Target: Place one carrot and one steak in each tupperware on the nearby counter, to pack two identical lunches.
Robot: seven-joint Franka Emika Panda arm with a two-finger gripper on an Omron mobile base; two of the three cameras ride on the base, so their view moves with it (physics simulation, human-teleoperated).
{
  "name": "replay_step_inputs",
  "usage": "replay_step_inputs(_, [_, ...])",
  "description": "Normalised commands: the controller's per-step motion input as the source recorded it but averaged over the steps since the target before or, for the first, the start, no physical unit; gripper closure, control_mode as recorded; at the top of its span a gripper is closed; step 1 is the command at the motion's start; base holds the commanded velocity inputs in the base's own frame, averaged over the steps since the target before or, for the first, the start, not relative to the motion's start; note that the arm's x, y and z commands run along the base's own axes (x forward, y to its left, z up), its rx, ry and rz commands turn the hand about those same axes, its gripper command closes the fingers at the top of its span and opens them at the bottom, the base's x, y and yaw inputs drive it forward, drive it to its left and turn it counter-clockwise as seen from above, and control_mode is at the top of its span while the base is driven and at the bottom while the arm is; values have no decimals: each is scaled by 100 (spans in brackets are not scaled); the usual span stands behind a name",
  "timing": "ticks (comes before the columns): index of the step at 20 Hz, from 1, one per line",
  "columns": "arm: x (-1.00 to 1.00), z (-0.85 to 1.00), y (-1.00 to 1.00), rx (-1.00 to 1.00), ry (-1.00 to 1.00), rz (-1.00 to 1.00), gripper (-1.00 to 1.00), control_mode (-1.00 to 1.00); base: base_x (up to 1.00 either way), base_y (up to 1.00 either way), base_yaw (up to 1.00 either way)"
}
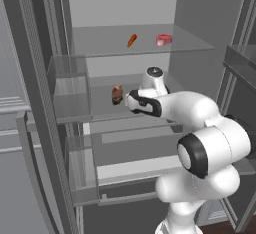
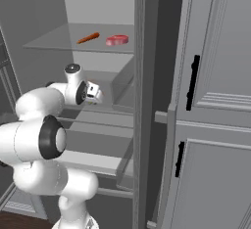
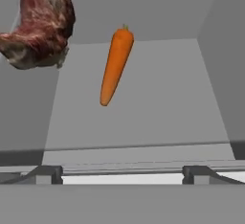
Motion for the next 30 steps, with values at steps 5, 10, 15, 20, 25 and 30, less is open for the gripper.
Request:
replay_step_inputs(5, [44,-25,0,0,0,0,-100,-100,0,0,0])
replay_step_inputs(10, [44,-21,0,0,1,0,-100,-100,0,0,0])
replay_step_inputs(15, [39,-21,0,0,2,0,-100,-100,0,0,0])
replay_step_inputs(20, [30,-22,0,0,5,0,-100,-100,0,0,0])
replay_step_inputs(25, [40,-22,0,0,3,0,-100,-100,0,0,0])
replay_step_inputs(30, [34,-32,2,0,3,0,-100,-100,0,0,0])
